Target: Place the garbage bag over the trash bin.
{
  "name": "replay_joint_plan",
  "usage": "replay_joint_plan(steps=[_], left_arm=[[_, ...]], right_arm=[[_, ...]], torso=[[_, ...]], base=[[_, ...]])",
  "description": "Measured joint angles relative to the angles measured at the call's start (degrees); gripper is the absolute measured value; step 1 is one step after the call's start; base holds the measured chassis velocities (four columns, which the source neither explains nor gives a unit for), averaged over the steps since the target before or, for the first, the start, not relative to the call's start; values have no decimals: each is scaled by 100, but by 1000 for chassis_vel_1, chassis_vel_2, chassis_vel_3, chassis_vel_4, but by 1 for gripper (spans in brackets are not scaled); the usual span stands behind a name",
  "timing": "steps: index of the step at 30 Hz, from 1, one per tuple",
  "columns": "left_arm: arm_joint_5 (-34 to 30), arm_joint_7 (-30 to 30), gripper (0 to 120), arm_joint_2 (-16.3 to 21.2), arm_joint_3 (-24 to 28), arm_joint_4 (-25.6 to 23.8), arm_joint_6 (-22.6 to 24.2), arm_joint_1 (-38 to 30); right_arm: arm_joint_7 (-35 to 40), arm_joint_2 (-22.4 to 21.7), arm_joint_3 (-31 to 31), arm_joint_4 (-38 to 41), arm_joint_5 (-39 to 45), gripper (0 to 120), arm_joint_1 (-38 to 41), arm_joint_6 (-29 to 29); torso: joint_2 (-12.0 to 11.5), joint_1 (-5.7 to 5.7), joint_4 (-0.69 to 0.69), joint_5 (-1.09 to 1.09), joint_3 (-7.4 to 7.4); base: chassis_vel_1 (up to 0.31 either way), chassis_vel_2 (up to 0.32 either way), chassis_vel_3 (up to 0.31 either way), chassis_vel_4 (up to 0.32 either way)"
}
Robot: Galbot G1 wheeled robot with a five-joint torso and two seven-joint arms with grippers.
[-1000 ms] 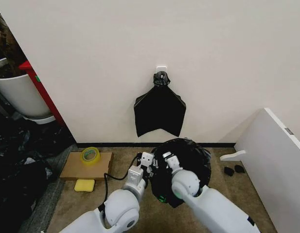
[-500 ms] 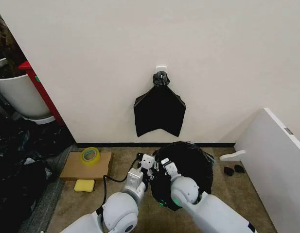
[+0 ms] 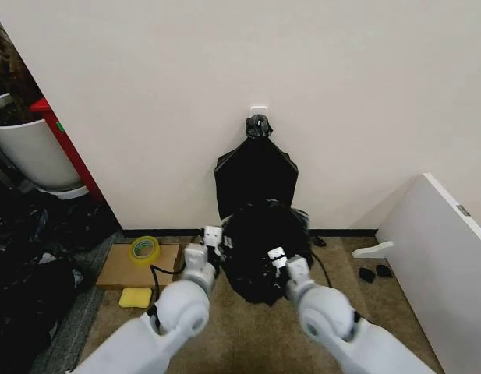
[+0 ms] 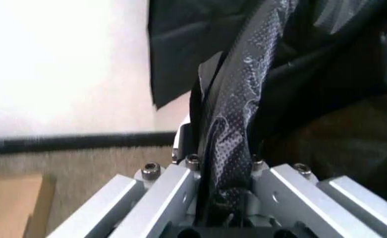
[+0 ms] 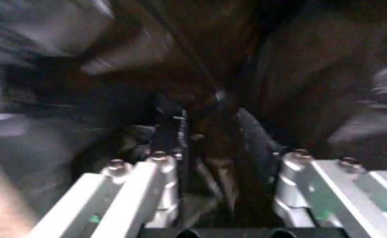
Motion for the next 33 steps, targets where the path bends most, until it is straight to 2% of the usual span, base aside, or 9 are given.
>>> replay_joint_plan(steps=[3,6,8,9,12,13,18,26,33], left_arm=[[-271,-129,0,-6,-166,-22,104,96],[-572,-349,0,-20,-424,-148,238,367],[-626,-379,0,-24,-460,-170,261,399],[-858,-489,0,-58,-658,-288,338,608],[-1092,-595,0,-92,-791,-363,386,788],[-1358,-691,0,-126,-844,-370,432,840],[-1769,-817,0,-223,-847,-291,490,820],[-2130,-1042,0,-365,-792,2,561,725],[-2196,-1092,0,-464,-764,257,577,703]], right_arm=[[-62,-172,171,397,458,41,-129,54],[-161,-330,346,894,801,54,-269,204],[-165,-340,366,940,808,55,-296,218],[-163,-349,460,1142,810,62,-430,270],[-162,-306,575,1229,699,69,-569,353],[-172,-200,810,1324,521,77,-842,431],[-139,251,1386,1552,362,93,-1429,460],[-71,872,2007,1757,297,100,-2042,507],[-78,1055,2137,1738,225,100,-2158,547]], torso=[[0,0,-2,0,0],[0,0,6,2,0],[0,0,5,1,0],[1,0,1,-1,-1],[1,-1,7,4,0],[1,0,5,-1,0],[1,0,0,0,0],[1,-1,1,1,-1],[1,0,3,1,0]], base=[[0,0,0,0],[0,0,0,0],[0,0,0,0],[0,0,0,0],[0,0,0,0],[0,0,0,0],[0,0,0,0],[0,0,0,0],[0,0,0,0]])
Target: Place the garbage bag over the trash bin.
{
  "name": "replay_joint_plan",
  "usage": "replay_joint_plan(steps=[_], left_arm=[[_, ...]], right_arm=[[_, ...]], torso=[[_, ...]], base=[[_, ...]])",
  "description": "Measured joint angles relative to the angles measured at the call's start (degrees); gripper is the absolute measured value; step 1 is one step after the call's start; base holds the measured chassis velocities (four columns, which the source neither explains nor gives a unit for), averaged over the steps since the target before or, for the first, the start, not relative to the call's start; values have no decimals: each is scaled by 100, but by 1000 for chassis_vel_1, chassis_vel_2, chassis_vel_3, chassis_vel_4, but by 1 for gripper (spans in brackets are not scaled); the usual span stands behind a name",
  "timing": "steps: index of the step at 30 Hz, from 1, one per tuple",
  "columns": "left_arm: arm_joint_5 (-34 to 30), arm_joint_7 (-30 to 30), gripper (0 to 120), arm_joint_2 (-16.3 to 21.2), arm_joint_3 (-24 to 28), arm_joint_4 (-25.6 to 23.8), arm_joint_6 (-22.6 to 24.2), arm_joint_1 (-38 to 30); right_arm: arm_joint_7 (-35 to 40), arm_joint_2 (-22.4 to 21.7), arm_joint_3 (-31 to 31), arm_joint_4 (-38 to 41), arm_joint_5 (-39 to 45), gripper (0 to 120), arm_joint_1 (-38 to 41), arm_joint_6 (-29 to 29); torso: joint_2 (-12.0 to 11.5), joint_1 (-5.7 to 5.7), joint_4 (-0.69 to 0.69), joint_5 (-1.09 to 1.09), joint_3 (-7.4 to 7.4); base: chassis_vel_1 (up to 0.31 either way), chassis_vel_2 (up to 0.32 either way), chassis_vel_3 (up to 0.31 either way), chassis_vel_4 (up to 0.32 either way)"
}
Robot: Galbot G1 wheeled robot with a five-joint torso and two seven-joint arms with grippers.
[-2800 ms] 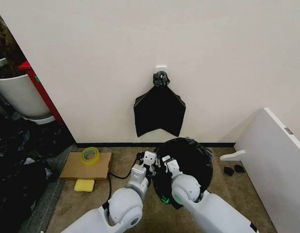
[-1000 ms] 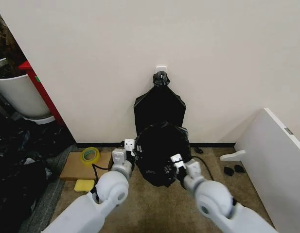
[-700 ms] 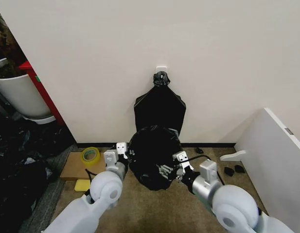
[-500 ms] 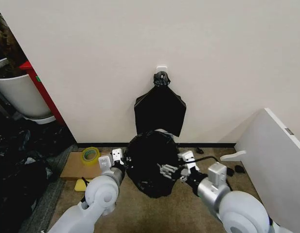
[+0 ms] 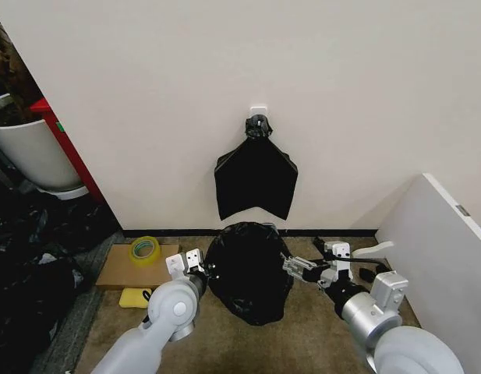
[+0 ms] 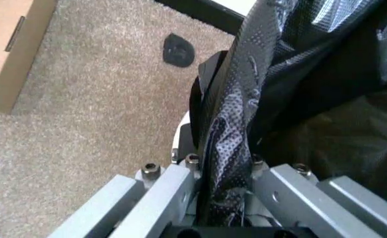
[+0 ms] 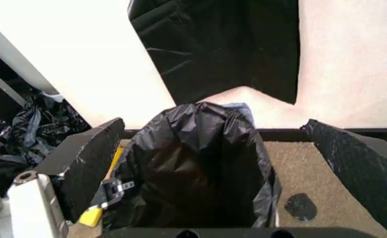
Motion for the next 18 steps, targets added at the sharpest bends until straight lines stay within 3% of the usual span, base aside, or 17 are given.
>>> replay_joint_plan(steps=[5,9,13,15,18], left_arm=[[-32,45,5,-129,-1,240,-35,-120],[-184,187,26,-203,-46,420,-247,-237],[-195,284,34,-203,-83,467,-331,-215],[-238,356,48,-142,-111,325,-336,-133],[-266,391,54,-63,-131,127,-301,-39]], right_arm=[[-8,86,-64,-29,-16,100,-19,2],[-35,48,-105,-87,-88,100,-73,21],[-28,48,-107,-95,-79,100,-46,19],[-23,62,-117,-95,-76,100,-60,17],[-10,96,-141,-88,-145,100,-105,79]], torso=[[0,0,0,0,0],[0,0,-1,0,0],[-1,0,-1,-1,0],[-2,0,-1,0,0],[-2,0,-1,0,0]], base=[[0,0,0,0],[0,0,0,0],[0,0,0,0],[0,0,0,0],[0,0,0,0]])
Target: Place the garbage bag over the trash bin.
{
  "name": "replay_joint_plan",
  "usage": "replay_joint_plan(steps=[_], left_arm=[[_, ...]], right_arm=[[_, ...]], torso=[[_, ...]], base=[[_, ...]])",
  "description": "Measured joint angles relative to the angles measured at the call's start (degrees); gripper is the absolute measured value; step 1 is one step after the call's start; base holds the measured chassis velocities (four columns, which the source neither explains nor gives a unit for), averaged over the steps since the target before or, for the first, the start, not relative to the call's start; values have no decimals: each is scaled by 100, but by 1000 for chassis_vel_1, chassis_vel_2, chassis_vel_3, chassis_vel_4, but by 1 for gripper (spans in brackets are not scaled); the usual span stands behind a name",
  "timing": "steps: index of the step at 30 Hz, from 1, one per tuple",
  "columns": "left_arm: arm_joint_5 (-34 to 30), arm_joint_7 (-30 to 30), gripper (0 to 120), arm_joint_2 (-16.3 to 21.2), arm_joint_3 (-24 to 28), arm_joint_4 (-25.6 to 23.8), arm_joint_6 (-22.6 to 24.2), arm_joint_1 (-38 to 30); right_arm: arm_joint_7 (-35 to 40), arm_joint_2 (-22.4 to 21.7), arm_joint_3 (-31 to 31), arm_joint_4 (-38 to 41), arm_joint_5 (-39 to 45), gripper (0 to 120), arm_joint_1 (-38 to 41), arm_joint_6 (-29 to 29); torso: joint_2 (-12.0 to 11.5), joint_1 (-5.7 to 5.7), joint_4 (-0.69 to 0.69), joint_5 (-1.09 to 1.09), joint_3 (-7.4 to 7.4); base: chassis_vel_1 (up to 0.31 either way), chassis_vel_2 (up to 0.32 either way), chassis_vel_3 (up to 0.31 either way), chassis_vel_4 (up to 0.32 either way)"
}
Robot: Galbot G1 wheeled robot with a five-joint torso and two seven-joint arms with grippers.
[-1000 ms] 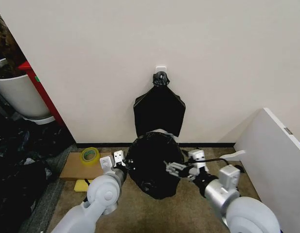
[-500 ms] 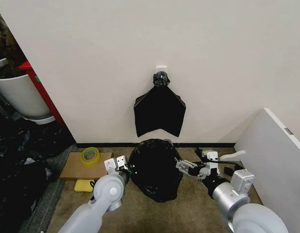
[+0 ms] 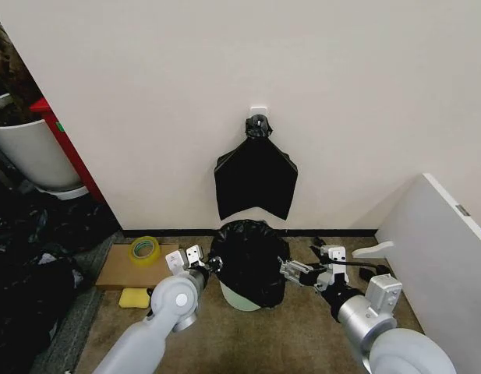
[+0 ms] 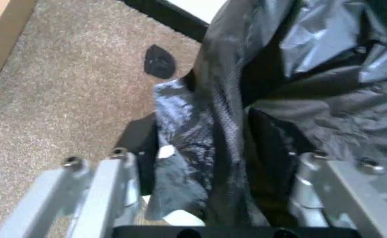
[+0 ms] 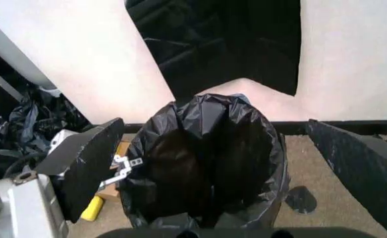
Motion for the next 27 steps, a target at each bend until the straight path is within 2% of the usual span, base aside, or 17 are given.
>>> replay_joint_plan(steps=[1,3,5,7,11,16,19,21,22,25,26,27], left_arm=[[-9,20,62,34,-8,-91,27,43],[-12,42,65,61,-10,-170,49,79],[9,144,75,147,-27,-403,141,180],[67,197,78,186,-45,-499,168,235],[926,548,97,363,-151,-970,288,643],[1477,746,100,477,-222,-1433,346,1157],[2419,1089,100,462,-246,-1648,-144,1645],[3351,1342,100,385,-266,-1659,-811,1986],[3351,1342,100,385,-266,-1659,-811,1986],[4777,1682,100,167,-460,-1695,-1793,2685],[4777,1682,100,167,-460,-1695,-1793,2685],[5016,1771,100,117,-511,-1694,-2006,2815]], right_arm=[[-10,21,-14,14,-54,100,-28,31],[-24,38,-21,23,-92,100,-50,49],[-98,108,-29,23,-231,100,-106,160],[-128,138,-27,8,-297,100,-118,229],[-299,416,91,-160,-796,100,-191,629],[-369,684,176,-211,-931,100,-404,852],[-486,888,270,-266,-1227,100,-687,1290],[-460,1061,330,-292,-1541,100,-896,1582],[-460,1061,330,-292,-1541,100,-896,1582],[-404,1321,335,-359,-2180,100,-1319,2204],[-404,1321,335,-359,-2180,100,-1319,2204],[-409,1374,330,-401,-2346,100,-1398,2437]], torso=[[0,0,0,0,0],[0,0,0,0,0],[0,0,-1,-1,0],[0,0,-1,0,0],[0,0,0,1,0],[0,0,-1,0,-1],[0,0,1,0,-1],[0,0,0,-1,0],[0,0,0,-1,0],[1,0,0,-1,-1],[1,0,0,-1,-1],[0,0,1,0,-1]], base=[[0,0,0,0],[0,0,0,0],[0,0,0,0],[0,0,0,0],[0,0,0,0],[0,0,0,0],[0,0,0,0],[0,0,0,0],[0,0,0,0],[0,0,0,0],[0,0,0,0],[0,0,0,0]])
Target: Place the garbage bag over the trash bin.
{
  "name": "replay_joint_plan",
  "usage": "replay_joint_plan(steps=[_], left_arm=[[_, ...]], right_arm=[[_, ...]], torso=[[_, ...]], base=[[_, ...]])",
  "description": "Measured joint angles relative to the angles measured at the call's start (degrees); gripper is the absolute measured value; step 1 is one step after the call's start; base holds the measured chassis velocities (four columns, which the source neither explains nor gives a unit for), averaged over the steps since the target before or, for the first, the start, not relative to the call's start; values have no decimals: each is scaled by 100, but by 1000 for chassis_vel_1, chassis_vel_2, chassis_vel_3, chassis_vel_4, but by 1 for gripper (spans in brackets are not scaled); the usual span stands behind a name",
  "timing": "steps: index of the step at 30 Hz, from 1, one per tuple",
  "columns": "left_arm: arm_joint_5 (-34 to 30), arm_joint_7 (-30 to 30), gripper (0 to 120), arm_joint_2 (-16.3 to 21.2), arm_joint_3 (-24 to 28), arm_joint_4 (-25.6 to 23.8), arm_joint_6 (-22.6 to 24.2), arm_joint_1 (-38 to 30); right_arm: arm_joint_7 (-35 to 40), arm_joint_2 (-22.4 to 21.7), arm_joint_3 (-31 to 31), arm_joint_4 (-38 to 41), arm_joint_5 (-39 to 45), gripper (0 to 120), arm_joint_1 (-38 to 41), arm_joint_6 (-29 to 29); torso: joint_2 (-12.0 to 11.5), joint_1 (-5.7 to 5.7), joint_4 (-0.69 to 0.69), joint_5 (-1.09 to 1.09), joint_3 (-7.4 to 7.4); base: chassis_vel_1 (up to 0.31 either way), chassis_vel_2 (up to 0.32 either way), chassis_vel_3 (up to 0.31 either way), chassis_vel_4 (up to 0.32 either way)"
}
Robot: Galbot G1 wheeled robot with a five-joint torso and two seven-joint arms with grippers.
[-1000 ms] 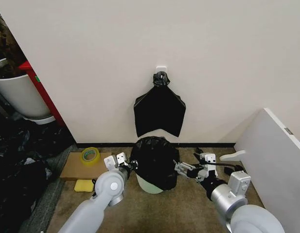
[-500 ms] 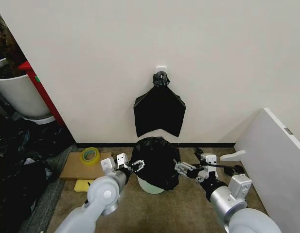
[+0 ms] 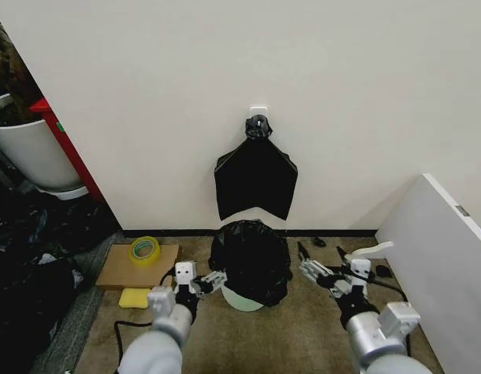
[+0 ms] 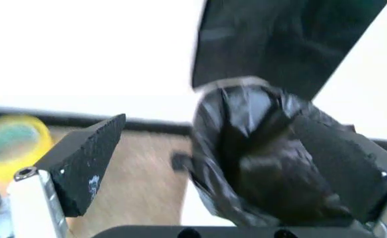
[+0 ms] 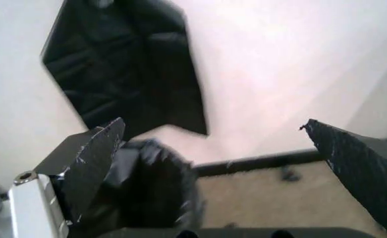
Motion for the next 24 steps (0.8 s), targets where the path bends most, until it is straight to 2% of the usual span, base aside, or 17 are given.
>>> replay_joint_plan(steps=[2,3,4,7,8,12,16,24], left_arm=[[1064,360,100,-258,-246,159,-1113,499],[1335,424,100,-347,-288,229,-1485,627],[1335,424,100,-347,-288,229,-1485,627],[2213,626,100,-719,-411,371,-2679,1107],[2213,626,100,-719,-411,371,-2679,1107],[2441,645,100,-961,-633,357,-3061,1317],[2419,618,100,-1027,-965,274,-3164,1401],[2092,670,100,-1126,-1300,39,-3121,1580]], right_arm=[[-7,254,14,-246,-763,100,-252,1125],[-8,331,20,-335,-939,100,-316,1427],[-8,331,20,-335,-939,100,-316,1427],[98,629,-176,-641,-1458,100,-505,2415],[98,629,-176,-641,-1458,100,-505,2415],[271,954,-290,-879,-2200,100,-663,3342],[376,1000,-232,-1012,-2574,100,-780,3746],[396,1051,-327,-1056,-2810,100,-942,3733]], torso=[[0,0,0,1,0],[0,0,0,0,0],[0,0,0,0,0],[0,0,0,1,0],[0,0,0,1,0],[0,0,-1,0,0],[0,0,-1,0,0],[1,0,-1,0,1]], base=[[0,0,0,0],[0,0,0,0],[0,0,0,0],[0,0,0,0],[0,0,0,0],[0,0,0,0],[0,0,0,0],[0,0,0,0]])
